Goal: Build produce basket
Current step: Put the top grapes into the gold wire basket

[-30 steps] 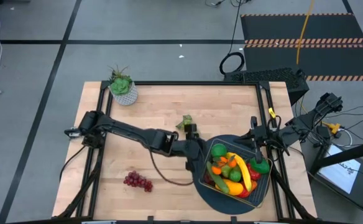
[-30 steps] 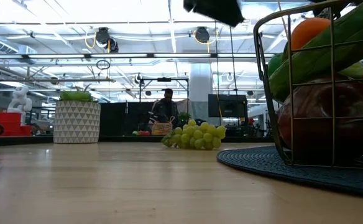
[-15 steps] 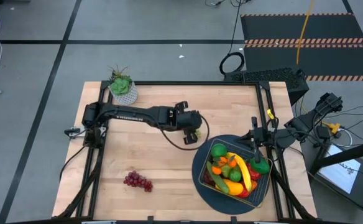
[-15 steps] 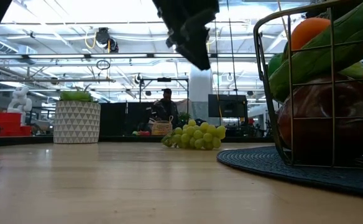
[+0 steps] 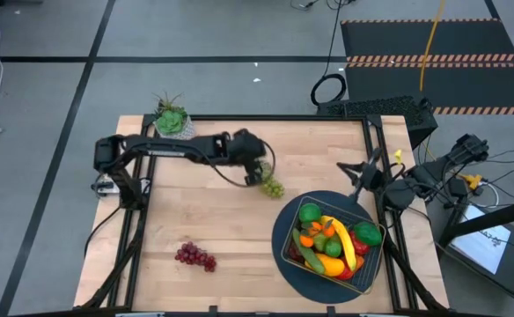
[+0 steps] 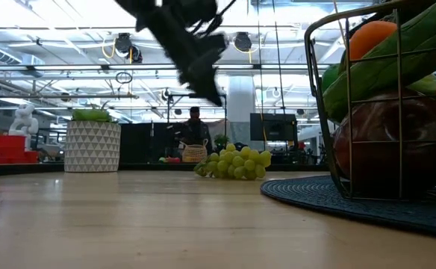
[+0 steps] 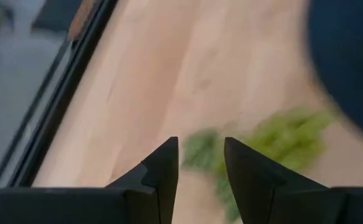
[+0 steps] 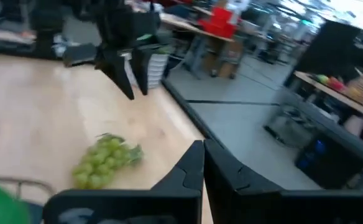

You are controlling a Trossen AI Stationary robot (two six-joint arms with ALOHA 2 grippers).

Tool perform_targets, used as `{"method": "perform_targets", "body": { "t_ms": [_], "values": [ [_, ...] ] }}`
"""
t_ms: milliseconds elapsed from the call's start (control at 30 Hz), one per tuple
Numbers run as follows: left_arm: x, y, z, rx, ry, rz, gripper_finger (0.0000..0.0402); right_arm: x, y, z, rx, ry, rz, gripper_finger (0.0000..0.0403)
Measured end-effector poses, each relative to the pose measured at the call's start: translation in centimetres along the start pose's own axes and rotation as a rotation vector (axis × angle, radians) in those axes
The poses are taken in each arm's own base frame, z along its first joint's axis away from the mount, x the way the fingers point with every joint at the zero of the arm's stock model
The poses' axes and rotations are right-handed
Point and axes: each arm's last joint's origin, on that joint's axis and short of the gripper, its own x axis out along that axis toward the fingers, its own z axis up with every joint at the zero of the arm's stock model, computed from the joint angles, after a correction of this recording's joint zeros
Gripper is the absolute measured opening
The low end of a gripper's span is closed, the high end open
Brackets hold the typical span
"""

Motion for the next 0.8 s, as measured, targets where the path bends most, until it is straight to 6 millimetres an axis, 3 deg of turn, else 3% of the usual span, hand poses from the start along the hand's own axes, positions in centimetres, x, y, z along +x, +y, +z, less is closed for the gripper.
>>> {"method": "perform_targets", "body": {
  "t_ms": [100,233,333,500,800],
  "values": [
    [0.0,2.0,-0.8,-0.136,0.020,0.028,0.0134,0.4,-0.3,-0.2,0.075,0.009,-0.067,0.0000],
    [-0.1,3.6,-1.6,-0.275,0.028,-0.086,0.0159,0.9,-0.6,-0.6,0.250,0.014,-0.134,0.0000],
    [0.4,4.1,-2.9,-0.347,0.117,-0.195,0.0191,1.2,-0.7,-0.7,0.385,0.013,-0.152,0.0000],
    [0.5,4.4,-3.1,-0.370,0.096,-0.247,0.0234,1.6,-0.7,-0.4,0.629,0.014,-0.076,0.0000],
    [0.6,4.6,-3.1,-0.374,0.092,-0.271,0.0243,2.3,-0.5,0.5,1.174,-0.002,0.027,0.0000]
  ]
}}
